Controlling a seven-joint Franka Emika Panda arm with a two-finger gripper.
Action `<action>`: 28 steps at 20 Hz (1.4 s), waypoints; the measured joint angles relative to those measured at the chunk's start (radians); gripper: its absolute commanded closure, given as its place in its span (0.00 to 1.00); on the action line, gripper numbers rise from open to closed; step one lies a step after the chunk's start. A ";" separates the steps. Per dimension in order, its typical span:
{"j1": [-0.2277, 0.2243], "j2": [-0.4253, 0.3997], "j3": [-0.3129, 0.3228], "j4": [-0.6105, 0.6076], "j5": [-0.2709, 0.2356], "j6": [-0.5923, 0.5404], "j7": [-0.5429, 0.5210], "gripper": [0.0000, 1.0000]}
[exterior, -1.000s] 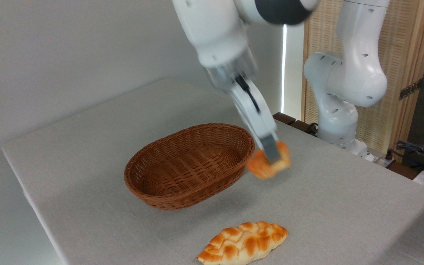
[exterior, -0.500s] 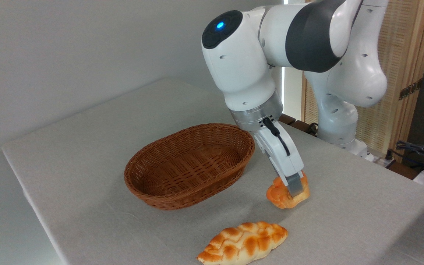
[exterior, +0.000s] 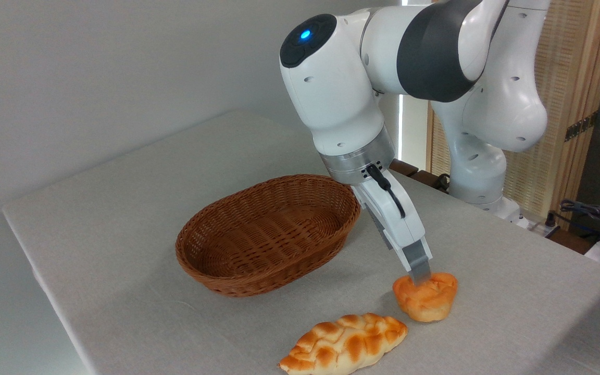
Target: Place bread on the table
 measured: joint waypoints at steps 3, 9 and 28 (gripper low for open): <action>0.000 -0.001 0.000 0.029 -0.014 -0.017 -0.001 0.00; 0.006 0.040 -0.028 0.312 -0.249 -0.134 -0.128 0.00; 0.185 0.233 -0.398 0.636 -0.249 -0.135 -0.456 0.00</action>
